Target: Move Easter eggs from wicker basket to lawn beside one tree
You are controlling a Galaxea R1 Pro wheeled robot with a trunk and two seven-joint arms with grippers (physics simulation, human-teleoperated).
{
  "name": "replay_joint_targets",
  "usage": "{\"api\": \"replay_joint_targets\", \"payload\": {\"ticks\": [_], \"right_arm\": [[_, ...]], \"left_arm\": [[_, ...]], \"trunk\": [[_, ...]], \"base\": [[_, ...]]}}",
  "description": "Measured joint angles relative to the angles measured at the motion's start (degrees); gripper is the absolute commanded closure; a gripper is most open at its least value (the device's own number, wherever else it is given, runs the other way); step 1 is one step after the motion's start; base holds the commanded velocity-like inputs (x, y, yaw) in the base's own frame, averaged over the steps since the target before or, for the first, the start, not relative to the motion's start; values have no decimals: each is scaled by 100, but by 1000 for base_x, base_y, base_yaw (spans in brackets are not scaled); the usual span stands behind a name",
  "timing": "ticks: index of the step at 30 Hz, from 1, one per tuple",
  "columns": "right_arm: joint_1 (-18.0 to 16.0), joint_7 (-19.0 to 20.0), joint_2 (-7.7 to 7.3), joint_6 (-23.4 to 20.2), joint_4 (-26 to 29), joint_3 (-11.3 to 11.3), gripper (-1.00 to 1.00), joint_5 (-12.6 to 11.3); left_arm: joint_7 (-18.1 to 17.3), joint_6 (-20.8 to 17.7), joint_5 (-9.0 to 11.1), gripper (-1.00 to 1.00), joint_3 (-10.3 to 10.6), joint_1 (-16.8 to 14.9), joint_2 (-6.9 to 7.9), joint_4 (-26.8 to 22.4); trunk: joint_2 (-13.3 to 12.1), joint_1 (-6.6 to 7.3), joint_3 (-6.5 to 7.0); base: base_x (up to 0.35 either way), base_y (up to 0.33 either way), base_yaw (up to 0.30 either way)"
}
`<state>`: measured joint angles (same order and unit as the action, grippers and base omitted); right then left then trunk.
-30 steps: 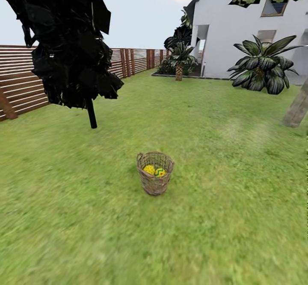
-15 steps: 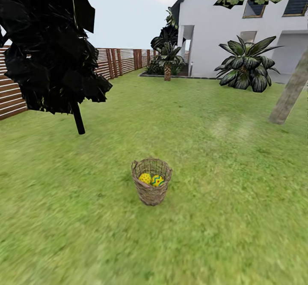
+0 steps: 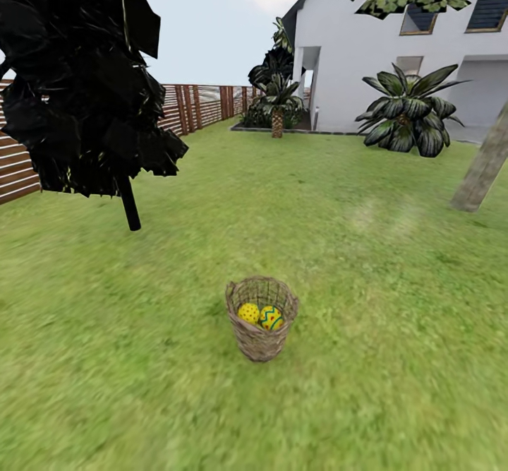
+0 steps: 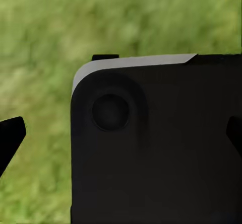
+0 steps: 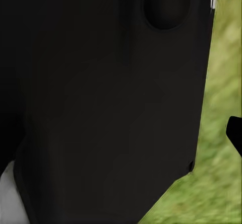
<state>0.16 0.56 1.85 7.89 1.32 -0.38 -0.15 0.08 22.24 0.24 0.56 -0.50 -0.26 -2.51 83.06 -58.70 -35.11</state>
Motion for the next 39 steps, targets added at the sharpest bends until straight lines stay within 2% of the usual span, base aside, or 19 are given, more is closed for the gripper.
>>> {"api": "replay_joint_targets", "payload": {"ticks": [10,21,34,39], "right_arm": [[0,0,0,6,1,-1,-100,0],[0,0,0,8,3,-8,-100,0],[0,0,18,-11,3,22,-100,10],[0,0,46,-17,3,45,-100,27]], "left_arm": [[0,2,-4,-100,5,0,0,-1],[-22,0,5,-100,-10,0,0,-8],[-13,-61,2,-100,-12,0,-9,0],[30,-93,4,-100,-9,-7,-73,-4]], "trunk": [[0,-1,90],[-1,-3,147],[-521,282,382],[-721,391,472]], "base": [[264,60,0],[35,3,0],[1,0,0],[0,0,0]]}}
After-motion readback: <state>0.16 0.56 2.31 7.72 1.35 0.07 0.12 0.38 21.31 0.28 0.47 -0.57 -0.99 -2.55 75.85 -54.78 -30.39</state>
